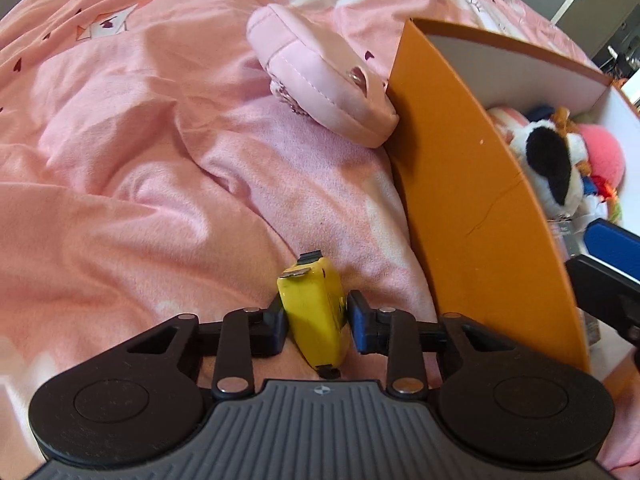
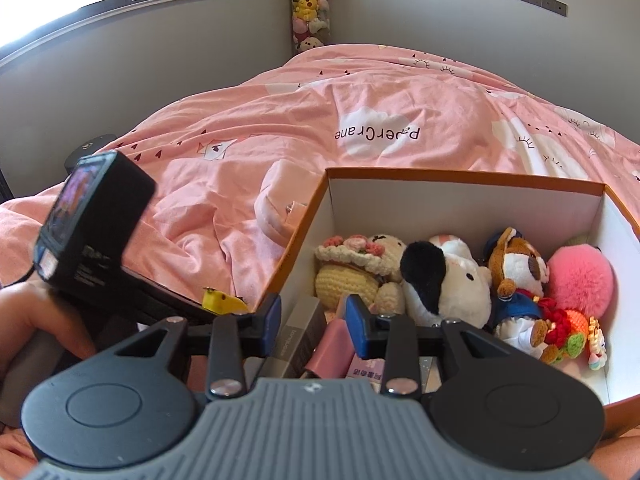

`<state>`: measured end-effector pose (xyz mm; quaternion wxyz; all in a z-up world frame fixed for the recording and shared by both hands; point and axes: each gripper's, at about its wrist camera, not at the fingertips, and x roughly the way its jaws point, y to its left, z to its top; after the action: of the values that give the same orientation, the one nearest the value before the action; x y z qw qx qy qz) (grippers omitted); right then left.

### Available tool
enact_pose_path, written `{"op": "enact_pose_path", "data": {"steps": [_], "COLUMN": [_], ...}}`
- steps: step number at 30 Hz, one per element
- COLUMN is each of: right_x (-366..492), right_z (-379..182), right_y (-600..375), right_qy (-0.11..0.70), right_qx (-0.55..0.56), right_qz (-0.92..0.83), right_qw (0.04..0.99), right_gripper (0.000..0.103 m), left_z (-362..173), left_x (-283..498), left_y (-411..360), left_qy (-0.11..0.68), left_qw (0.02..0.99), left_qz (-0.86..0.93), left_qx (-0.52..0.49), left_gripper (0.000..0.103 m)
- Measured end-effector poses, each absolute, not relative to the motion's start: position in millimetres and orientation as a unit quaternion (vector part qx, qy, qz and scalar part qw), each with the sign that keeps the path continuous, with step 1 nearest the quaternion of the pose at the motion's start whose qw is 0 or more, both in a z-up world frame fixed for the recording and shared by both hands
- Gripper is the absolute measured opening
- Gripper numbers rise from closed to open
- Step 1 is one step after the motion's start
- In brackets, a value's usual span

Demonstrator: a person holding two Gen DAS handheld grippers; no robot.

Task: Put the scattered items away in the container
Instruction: 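Grasp the yellow tape measure with the left tool, then grasp the pink pouch bag with the right tool while the left tool holds the tape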

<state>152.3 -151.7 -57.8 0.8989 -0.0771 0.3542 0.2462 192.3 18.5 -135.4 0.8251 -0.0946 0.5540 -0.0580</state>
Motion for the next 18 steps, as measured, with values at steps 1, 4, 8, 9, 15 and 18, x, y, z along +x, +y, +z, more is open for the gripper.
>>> {"op": "enact_pose_path", "data": {"steps": [1,4,8,9,15,18], "right_x": [153,152,150,150,154,160], "right_z": [-58,-58,-57,-56,-45,-40], "right_y": [-152,-151,-149,-148,-141,-128], "right_qy": [0.354,0.355,0.353,0.351,0.336,0.326], "right_qx": [-0.078,-0.079,-0.084,-0.085,-0.091,-0.112], "right_qz": [0.246,0.246,0.248,0.248,0.259,0.276], "right_qw": [0.899,0.899,0.898,0.899,0.901,0.897], "right_gripper": [0.039,0.039,0.039,0.039,0.039,0.039], "left_z": [-132,-125,-126,-125,-100,-87], "left_x": [189,183,185,186,180,183], "left_y": [19,21,26,29,47,57], "left_qy": [0.552,0.546,0.542,0.54,0.515,0.501], "left_qw": [0.827,0.83,0.831,0.831,0.844,0.852], "left_qz": [-0.059,-0.058,-0.057,-0.058,-0.045,-0.026], "left_qx": [-0.096,-0.095,-0.114,-0.12,-0.14,-0.152], "left_gripper": [0.035,0.035,0.03,0.03,0.024,0.024]}}
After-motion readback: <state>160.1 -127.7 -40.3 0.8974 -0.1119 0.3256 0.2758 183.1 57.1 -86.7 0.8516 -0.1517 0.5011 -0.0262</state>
